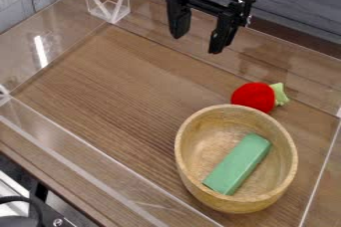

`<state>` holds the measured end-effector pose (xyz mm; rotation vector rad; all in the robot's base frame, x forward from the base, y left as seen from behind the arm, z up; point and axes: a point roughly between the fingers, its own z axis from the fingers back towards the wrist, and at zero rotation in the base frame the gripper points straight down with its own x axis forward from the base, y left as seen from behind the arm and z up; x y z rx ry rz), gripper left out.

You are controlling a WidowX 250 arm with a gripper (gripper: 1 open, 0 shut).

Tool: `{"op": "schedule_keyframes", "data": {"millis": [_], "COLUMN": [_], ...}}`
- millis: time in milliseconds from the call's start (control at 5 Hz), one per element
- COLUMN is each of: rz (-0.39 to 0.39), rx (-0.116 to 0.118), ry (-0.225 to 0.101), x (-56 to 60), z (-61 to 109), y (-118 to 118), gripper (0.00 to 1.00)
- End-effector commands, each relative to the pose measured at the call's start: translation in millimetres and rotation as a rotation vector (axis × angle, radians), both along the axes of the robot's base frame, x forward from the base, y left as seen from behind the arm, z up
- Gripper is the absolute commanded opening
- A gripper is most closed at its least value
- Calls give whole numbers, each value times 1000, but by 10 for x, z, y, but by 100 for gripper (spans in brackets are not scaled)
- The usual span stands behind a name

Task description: Move the red object to the left side of the table

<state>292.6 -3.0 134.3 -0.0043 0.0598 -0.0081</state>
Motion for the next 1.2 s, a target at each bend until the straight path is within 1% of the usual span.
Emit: {"op": "schedule_keyframes", "data": {"millis": [0,200,400,600,800,1000], "rz": [-205,-452,-671,-853,-1000,-1071], "rx": [1,-13,-17,-10,-2,5], "ry": [13,27,27,24,23,20], "x": [30,36,70,150,261,353], "z": [-65,-173,-292,-388,-491,-594], "y": [-103,-258,-448,-635,-771,-844], "gripper": [100,100,100,100,100,100]}}
